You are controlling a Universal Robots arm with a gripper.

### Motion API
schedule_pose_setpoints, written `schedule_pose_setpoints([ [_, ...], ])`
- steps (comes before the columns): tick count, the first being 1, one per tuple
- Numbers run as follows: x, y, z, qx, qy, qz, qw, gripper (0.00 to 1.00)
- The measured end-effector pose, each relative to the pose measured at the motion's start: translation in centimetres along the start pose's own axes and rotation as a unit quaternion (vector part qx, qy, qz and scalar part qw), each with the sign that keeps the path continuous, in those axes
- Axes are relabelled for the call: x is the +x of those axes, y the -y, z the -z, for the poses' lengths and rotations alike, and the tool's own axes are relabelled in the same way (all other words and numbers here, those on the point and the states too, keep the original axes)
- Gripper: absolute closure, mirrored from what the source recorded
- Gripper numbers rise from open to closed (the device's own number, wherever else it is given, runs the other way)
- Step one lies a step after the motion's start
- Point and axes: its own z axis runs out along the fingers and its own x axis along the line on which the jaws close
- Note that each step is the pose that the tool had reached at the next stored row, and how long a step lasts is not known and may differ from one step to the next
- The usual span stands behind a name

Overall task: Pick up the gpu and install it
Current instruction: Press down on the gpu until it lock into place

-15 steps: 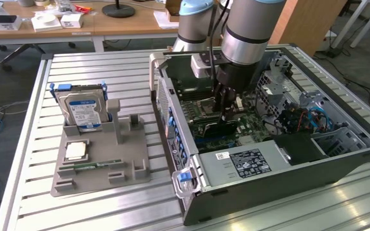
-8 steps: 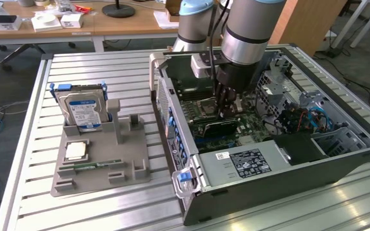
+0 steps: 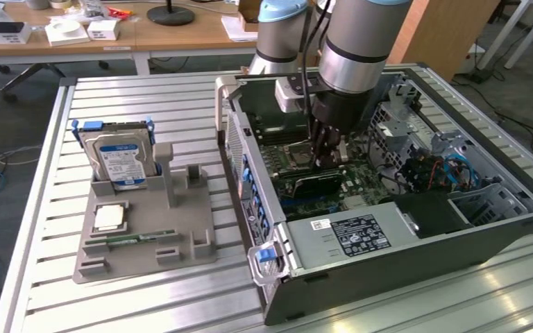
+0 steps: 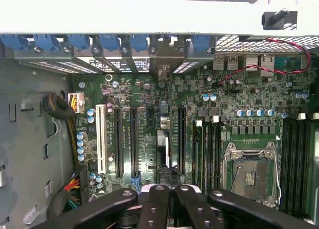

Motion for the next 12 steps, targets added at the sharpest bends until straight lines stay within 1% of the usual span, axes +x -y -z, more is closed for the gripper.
schedule_pose_setpoints([
  [5,-0.05,0.01,0.0,0.0,-0.0001,0.0,1.0,0.9],
  [12,-0.45,-0.02,-0.02,0.0,0.0,0.0,1.0,0.9],
])
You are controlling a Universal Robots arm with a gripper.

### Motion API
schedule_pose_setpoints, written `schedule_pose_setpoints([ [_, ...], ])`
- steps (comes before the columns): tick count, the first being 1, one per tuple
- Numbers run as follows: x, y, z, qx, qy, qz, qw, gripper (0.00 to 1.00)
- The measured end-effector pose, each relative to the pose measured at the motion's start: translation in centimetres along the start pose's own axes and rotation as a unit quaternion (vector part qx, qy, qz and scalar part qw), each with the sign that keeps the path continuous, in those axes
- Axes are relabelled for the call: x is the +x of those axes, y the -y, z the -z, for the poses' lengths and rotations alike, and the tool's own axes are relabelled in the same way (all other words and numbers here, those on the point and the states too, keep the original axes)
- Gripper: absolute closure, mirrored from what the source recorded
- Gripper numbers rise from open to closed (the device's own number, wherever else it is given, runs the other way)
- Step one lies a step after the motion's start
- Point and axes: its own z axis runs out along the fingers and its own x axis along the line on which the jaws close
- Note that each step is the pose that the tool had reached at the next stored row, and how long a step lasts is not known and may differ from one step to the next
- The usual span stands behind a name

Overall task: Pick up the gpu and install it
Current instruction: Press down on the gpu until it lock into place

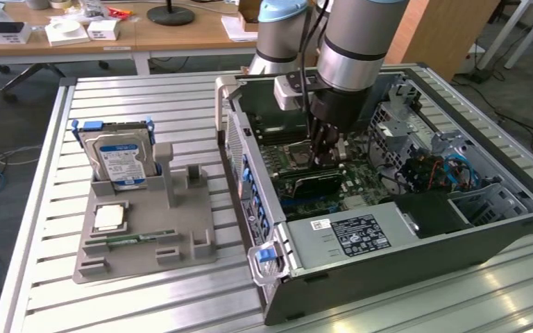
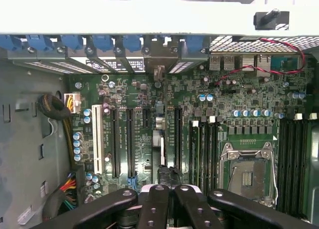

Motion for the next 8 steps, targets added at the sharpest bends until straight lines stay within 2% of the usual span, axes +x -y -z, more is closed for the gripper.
schedule_pose_setpoints([
  [8,-0.01,-0.01,-0.04,0.0,0.0,0.0,1.0,0.9],
])
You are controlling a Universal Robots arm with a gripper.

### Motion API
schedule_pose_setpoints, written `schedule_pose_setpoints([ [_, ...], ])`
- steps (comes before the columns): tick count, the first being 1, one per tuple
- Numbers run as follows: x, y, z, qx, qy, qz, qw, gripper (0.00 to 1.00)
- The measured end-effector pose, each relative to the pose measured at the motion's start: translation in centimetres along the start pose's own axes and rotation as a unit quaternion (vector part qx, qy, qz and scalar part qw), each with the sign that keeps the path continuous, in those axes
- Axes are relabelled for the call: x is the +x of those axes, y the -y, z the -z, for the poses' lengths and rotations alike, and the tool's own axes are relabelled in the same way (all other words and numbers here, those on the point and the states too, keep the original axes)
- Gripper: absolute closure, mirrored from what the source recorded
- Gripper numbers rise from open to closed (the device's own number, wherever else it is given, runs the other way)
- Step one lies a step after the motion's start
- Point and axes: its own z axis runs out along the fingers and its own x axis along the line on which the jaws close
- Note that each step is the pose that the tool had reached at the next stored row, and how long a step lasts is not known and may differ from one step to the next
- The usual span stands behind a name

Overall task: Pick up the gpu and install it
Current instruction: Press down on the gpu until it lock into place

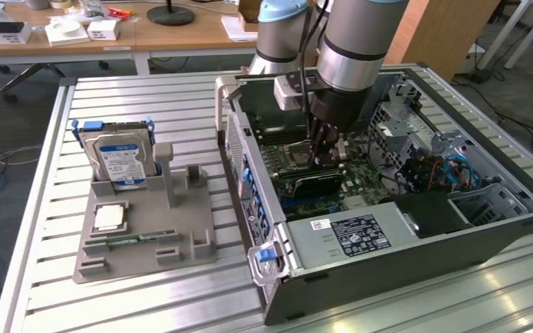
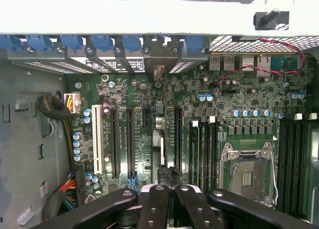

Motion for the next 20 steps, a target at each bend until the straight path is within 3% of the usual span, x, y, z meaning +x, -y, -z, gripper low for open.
schedule_pose_setpoints([
  [13,0.02,-0.01,-0.25,0.0,-0.0001,0.0,1.0,0.9],
  [20,-0.25,-0.44,-0.31,0.0,0.0,0.0,1.0,0.9],
])
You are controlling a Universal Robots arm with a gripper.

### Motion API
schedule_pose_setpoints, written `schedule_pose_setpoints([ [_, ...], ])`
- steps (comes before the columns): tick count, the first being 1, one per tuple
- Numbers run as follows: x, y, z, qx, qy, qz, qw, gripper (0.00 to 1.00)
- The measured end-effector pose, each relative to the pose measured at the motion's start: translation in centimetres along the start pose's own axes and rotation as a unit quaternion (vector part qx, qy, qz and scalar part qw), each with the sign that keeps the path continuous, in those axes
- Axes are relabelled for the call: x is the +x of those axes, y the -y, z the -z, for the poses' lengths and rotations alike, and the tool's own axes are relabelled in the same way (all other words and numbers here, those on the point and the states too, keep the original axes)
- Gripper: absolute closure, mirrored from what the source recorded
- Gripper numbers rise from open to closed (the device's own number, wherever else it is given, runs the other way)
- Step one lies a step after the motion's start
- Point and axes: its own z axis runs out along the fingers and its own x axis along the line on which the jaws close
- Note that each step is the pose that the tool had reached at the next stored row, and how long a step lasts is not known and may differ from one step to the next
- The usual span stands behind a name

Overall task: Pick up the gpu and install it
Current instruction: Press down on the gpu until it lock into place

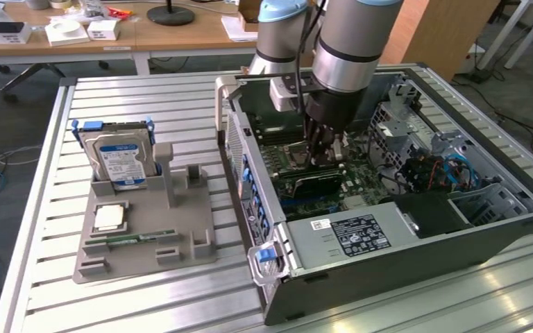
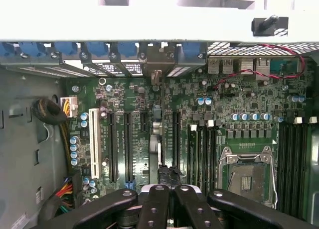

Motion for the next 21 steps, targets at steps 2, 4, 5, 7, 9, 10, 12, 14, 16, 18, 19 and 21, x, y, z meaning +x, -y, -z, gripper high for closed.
schedule_pose_setpoints([
  [2,-0.05,-0.04,-0.01,0.0,0.0,0.0,1.0,0.9],
  [4,-0.06,-0.03,-0.02,0.0,0.0,0.0,1.0,0.9],
  [5,-0.06,-0.03,-0.04,0.0,0.0,0.0,1.0,0.9],
  [7,-0.06,-0.04,-0.16,0.0,0.0001,0.0,1.0,0.9],
  [9,-0.04,-0.04,-0.29,0.0,0.0,0.0,1.0,0.9],
  [10,-0.04,-0.04,-0.3,-0.0001,-0.0001,0.0,1.0,0.9],
  [12,-0.04,-0.11,-0.32,0.0,-0.0001,0.0,1.0,0.9],
  [14,-0.04,-0.21,-0.33,0.0,0.0,0.0,1.0,0.9],
  [16,-0.04,-0.3,-0.34,0.0,0.0,0.0,1.0,0.9],
  [18,-0.03,-0.32,-0.43,0.0,0.0001,0.0,1.0,0.9],
  [19,-0.02,-0.33,-0.52,0.0,0.0,0.0,1.0,0.9],
  [21,-0.02,-0.33,-0.57,0.0,-0.0001,0.0,1.0,0.9],
])
